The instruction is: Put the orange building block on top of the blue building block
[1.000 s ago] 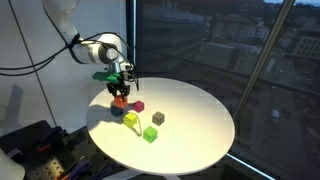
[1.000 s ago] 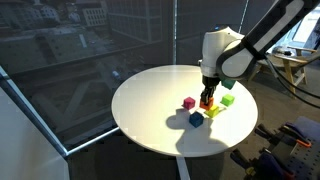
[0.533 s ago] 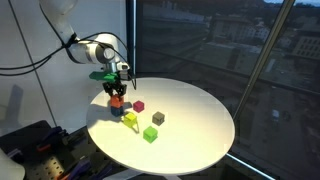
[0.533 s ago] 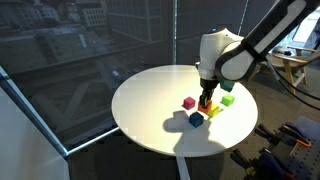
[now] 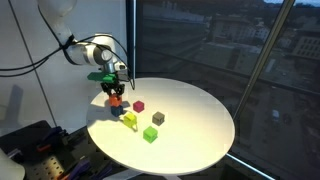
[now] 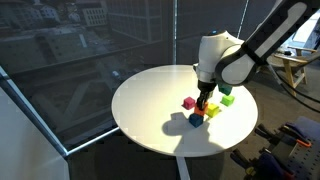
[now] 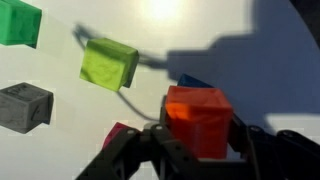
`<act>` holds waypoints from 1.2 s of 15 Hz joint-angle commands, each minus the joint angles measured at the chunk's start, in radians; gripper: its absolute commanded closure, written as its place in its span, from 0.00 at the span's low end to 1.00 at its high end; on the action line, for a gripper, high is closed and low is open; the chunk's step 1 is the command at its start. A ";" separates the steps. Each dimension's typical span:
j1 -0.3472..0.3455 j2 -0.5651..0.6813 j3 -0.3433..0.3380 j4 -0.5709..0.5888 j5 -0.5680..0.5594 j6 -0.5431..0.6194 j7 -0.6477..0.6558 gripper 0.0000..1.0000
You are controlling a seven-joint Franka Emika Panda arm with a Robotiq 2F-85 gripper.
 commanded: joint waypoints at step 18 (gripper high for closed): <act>0.015 0.048 -0.022 -0.002 -0.023 0.065 -0.005 0.01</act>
